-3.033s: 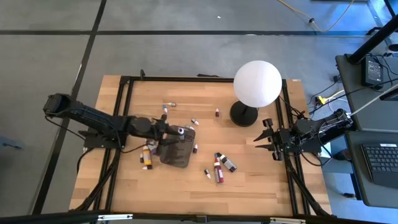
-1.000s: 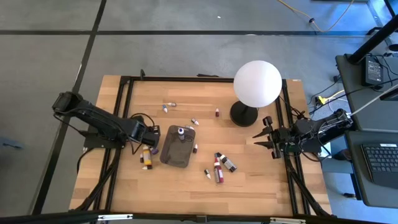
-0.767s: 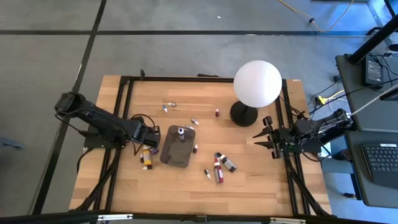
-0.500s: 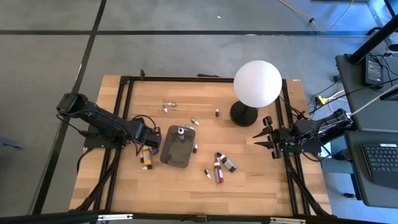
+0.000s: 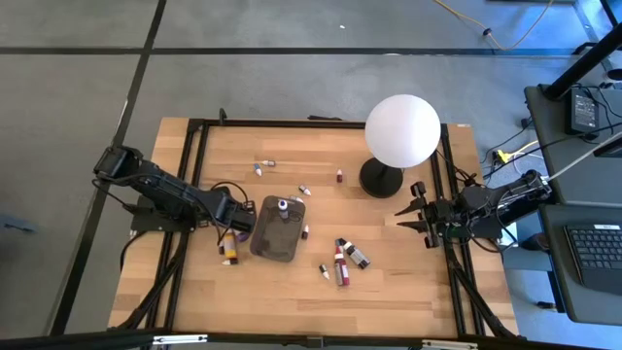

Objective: Pick & Place food coloring
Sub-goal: Put the large purple food coloring bottle into the black bin

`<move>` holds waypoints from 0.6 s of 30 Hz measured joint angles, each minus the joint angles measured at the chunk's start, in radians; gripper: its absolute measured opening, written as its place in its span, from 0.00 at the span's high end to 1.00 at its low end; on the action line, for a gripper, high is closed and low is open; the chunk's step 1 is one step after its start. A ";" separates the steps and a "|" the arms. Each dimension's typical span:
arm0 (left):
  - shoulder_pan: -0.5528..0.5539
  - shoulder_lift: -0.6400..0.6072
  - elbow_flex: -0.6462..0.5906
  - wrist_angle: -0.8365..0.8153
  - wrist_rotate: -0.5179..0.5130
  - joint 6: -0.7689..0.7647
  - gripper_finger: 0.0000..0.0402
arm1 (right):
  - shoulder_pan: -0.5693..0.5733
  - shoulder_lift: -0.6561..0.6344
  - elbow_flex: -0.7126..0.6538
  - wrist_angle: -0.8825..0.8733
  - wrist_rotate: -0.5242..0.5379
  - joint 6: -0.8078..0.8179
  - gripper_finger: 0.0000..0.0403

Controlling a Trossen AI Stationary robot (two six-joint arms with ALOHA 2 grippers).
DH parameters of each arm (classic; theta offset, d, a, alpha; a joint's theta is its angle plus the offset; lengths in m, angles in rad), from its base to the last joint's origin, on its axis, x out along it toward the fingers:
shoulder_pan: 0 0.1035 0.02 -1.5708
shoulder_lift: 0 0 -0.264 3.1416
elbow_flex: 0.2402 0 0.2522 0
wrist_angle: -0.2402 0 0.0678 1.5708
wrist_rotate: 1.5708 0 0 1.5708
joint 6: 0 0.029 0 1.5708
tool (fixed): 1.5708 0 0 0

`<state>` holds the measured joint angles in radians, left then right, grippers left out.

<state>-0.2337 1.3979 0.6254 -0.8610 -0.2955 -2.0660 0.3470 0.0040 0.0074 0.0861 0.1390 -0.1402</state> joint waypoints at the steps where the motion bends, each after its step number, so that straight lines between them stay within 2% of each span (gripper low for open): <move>1: 0.000 0.000 0.000 0.013 -0.002 0.012 0.61 | 0.000 0.000 0.000 0.000 0.000 0.000 0.72; 7: 0.000 0.000 0.000 0.110 -0.010 0.119 0.61 | 0.000 0.000 0.000 -0.001 0.000 0.000 0.72; 18: 0.000 -0.002 0.000 0.109 0.013 0.199 0.61 | 0.000 0.000 0.000 -0.001 0.000 0.000 0.72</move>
<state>-0.2337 1.3960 0.6258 -0.7521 -0.2824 -1.8667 0.3470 0.0040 0.0074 0.0849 0.1390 -0.1402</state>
